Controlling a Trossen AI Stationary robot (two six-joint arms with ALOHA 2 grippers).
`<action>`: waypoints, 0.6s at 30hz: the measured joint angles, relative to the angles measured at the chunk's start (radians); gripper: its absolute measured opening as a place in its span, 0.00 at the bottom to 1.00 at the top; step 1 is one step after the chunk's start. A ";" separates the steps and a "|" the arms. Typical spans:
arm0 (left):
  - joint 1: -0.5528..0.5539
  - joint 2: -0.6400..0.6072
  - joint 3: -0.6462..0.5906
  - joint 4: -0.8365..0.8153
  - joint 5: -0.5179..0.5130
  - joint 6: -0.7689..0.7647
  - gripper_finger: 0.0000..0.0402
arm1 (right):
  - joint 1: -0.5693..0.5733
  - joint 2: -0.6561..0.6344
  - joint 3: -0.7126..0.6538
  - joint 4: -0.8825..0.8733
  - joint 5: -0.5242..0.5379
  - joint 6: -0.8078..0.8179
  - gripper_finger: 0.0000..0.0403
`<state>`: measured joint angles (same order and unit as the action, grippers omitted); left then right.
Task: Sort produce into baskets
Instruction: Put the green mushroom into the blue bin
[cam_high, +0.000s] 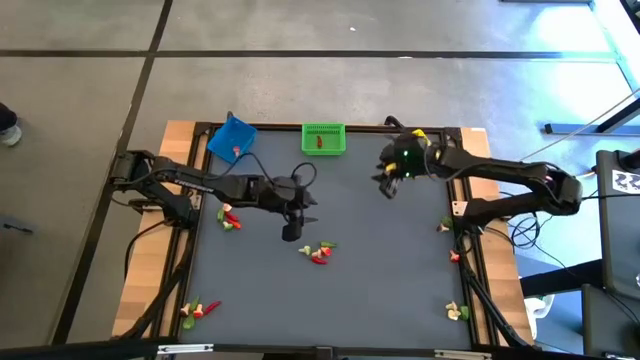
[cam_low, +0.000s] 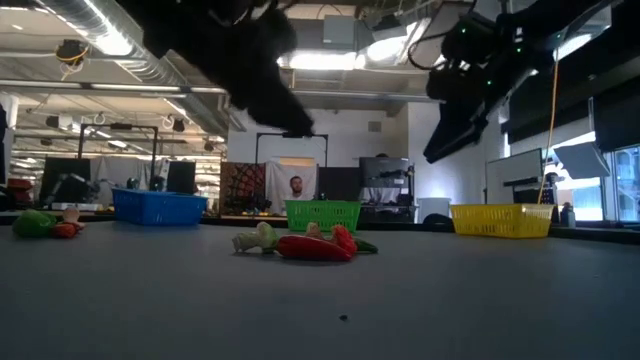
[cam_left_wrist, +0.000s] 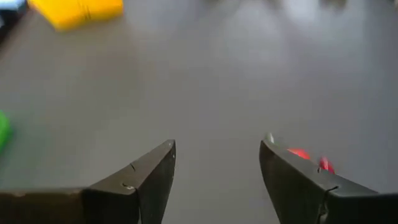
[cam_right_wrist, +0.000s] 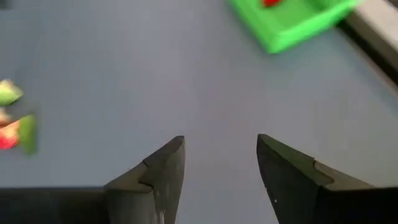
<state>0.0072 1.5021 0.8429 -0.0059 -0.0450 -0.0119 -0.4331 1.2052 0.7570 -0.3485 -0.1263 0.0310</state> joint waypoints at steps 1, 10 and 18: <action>-0.008 0.000 0.000 -0.039 0.000 -0.011 0.57 | 0.031 0.005 0.000 -0.001 0.000 0.014 0.52; -0.098 0.000 -0.042 -0.154 0.003 -0.040 0.57 | 0.239 0.048 0.000 0.038 0.002 0.026 0.74; -0.127 0.000 -0.110 -0.048 0.007 -0.042 0.57 | 0.305 0.092 0.000 0.107 0.024 0.053 0.75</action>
<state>-0.1198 1.5024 0.7327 -0.0537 -0.0380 -0.0540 -0.1281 1.2975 0.7567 -0.2413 -0.1025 0.0840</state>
